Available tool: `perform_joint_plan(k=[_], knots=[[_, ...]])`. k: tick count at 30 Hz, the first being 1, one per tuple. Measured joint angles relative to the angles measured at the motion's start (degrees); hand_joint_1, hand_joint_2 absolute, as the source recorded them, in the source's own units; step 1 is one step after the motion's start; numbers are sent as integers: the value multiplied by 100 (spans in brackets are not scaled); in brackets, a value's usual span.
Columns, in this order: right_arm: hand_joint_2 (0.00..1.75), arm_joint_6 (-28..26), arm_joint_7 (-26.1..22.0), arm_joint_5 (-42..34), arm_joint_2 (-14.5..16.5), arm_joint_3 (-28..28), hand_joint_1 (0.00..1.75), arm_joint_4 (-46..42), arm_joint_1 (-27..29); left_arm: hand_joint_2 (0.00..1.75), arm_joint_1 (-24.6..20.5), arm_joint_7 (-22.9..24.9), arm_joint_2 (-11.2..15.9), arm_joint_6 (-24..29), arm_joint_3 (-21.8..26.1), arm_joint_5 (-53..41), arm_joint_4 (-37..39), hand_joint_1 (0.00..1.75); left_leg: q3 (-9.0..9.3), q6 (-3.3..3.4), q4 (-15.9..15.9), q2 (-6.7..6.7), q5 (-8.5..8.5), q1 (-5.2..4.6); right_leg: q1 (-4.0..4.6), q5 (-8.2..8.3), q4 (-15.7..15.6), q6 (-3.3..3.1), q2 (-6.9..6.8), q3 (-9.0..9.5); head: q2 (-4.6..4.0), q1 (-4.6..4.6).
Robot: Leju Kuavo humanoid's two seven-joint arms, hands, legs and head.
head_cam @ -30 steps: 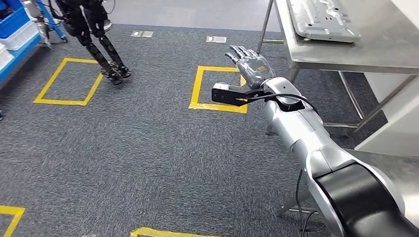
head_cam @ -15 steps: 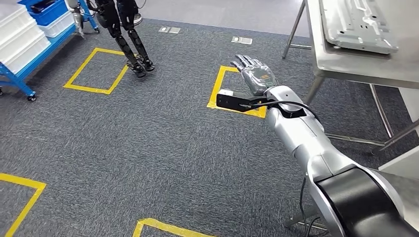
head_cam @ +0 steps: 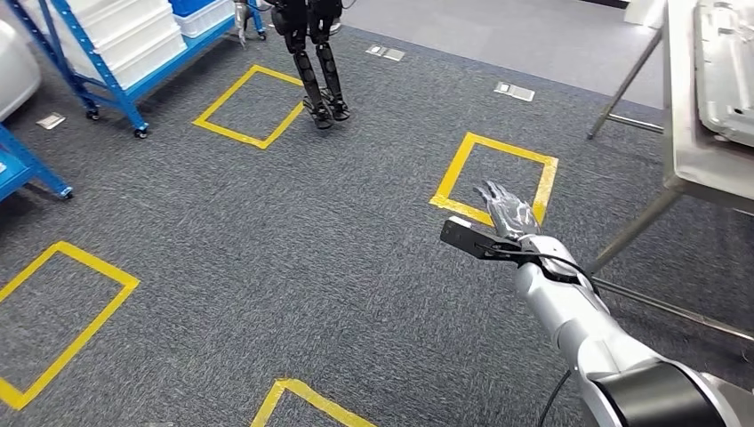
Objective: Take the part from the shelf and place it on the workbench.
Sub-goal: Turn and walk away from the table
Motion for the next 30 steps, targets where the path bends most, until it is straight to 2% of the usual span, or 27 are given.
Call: perform_joint_plan(k=[1,2,3,4,5,6,8,9,10,11,12,13,15,16,17,19,20,21,23,24,25,26,27,28,29,30], knots=[[0,-22,6,-22,-35,-51,0,26,74,0,-1,-1,1,2,1,3,0,0,-15,-23,10,-60,-7,-8,-10,81,-196,-19,82,92,0,-2],[0,-39,8,-38,-58,-93,0,50,149,0,3,-1,2,5,2,9,0,0,-30,-53,14,-120,-8,-11,-5,111,-259,-60,101,133,0,-4],[0,-44,15,-58,-74,-126,0,67,216,0,14,-2,1,7,3,17,0,0,-41,-86,7,-181,-4,-8,4,121,-263,-115,31,145,0,-3],[0,-42,33,-87,-82,-161,0,83,265,0,29,-5,2,10,5,26,1,0,-53,-115,9,-177,-8,-1,-5,130,-277,-158,-30,158,0,-3],[0,-38,52,-123,-82,-198,0,96,302,0,42,-10,0,17,8,34,1,0,-79,-146,60,-52,-51,-7,-13,140,-295,-203,-88,172,0,-10],[0,-34,71,-166,-85,-239,0,109,340,0,47,-15,0,28,10,40,2,0,-143,-176,202,135,-152,-14,-24,147,-315,-249,-149,187,0,-24],[0,-29,90,-277,-114,-356,0,146,477,0,32,-25,-3,52,14,47,2,0,-437,-221,847,535,-514,-17,-8,128,-332,-328,-297,222,0,-49],[0,-28,90,-340,-137,-426,0,171,580,0,27,-26,-5,61,16,50,2,0,-627,-239,1234,607,-684,-3,7,113,-332,-357,-385,235,0,-56],[0,-29,88,-411,-158,-503,0,199,702,0,29,-26,-9,67,24,50,2,0,-773,-253,1525,636,-782,10,18,97,-331,-371,-476,246,0,-55],[0,-31,82,-484,-173,-583,0,224,827,0,35,-26,-13,75,37,53,2,0,-824,-263,1623,652,-776,20,23,85,-330,-377,-559,252,0,-56],[0,-32,74,-561,-180,-664,0,246,951,0,42,-25,-15,88,55,56,2,0,-754,-265,1494,674,-672,27,27,73,-330,-375,-636,261,0,-58],[0,-26,63,-660,-183,-756,0,266,1070,0,46,-25,-16,104,75,63,2,0,-565,-254,1159,727,-503,27,28,57,-329,-362,-708,273,0,-59],[0,33,43,-913,-183,-971,0,296,1308,0,39,-22,-15,141,103,83,2,0,-105,-199,380,957,-233,-7,58,14,-330,-312,-836,308,0,-66],[0,79,37,-1063,-182,-1103,0,315,1436,0,34,-19,-17,154,112,91,2,0,41,-169,138,1027,-177,-27,78,-11,-332,-280,-897,332,0,-58],[0,124,38,-1193,-173,-1241,0,335,1575,0,34,-14,-21,165,121,96,2,0,101,-142,38,1050,-178,-46,97,-34,-336,-247,-960,358,0,-51],[0,169,57,-1360,-135,-1495,0,377,1849,0,55,-1,-32,175,149,97,2,0,119,-90,4,903,-170,-43,112,-74,-342,-186,-1054,410,0,-33],[0,176,70,-1393,-110,-1595,0,393,1977,0,64,4,-43,178,165,97,2,0,144,-60,-27,839,-157,-33,104,-111,-304,-159,-985,413,-1,-30],[0,182,90,-1415,-95,-1680,0,414,2098,0,62,8,-51,179,180,95,2,0,167,-20,-56,777,-136,-18,91,-188,-170,-144,-838,365,-1,-26],[0,213,156,-1464,-95,-1832,0,470,2365,0,34,10,-65,179,199,74,2,0,195,32,-86,636,-112,-2,40,-466,469,-147,-485,69,-1,-5],[0,229,189,-1491,-101,-1899,0,499,2501,0,23,11,-64,178,203,61,2,0,194,48,-85,557,-108,1,22,-610,862,-150,-397,-130,0,4],[0,240,208,-1515,-104,-1958,0,521,2637,0,23,11,-68,176,205,50,2,0,194,49,-83,468,-110,2,9,-700,1177,-136,-365,-305,0,12],[0,243,209,-1530,-101,-2007,0,537,2751,0,30,11,-73,174,207,44,2,0,195,46,-79,383,-113,4,0,-703,1300,-100,-354,-397,0,17],[0,243,205,-1537,-99,-2046,0,547,2831,0,39,11,-79,172,210,43,2,0,196,39,-73,306,-117,6,-13,-611,1188,-46,-340,-375,0,17],[0,243,201,-1541,-96,-2083,0,556,2889,0,45,11,-84,171,214,42,2,0,198,27,-63,230,-123,11,-35,-455,890,18,-309,-260,0,17],[0,244,198,-1542,-95,-2114,0,563,2915,0,47,11,-86,171,217,41,2,0,196,6,-46,164,-134,15,-68,-282,472,79,-224,-79,0,18],[0,252,198,-1542,-93,-2137,0,570,2925,0,46,11,-84,171,220,40,1,0,190,-27,-22,102,-154,9,-81,-144,114,96,-140,95,0,23]])
